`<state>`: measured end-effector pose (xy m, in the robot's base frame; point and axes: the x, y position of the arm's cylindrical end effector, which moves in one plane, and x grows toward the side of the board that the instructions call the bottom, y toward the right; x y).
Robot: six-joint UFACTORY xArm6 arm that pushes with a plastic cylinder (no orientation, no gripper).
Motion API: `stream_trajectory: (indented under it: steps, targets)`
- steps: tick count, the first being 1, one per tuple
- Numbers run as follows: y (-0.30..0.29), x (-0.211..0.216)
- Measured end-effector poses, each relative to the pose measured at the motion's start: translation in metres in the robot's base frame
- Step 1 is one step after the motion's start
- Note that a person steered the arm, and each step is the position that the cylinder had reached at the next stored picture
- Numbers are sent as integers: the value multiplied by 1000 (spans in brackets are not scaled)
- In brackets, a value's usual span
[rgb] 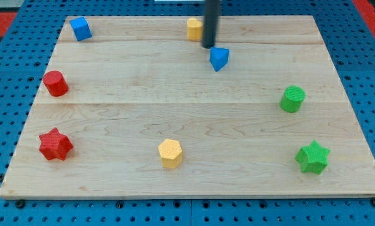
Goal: Move the blue cube to the left of the blue triangle
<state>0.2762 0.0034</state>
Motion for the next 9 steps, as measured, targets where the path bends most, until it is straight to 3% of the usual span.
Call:
stream_trajectory:
  steps: [2, 3, 5, 6, 7, 8, 9]
  targets:
    - [-218, 25]
    - [-308, 4]
    - [-285, -61]
    - [-241, -37]
    - [-147, 24]
    - [-107, 52]
    - [-164, 30]
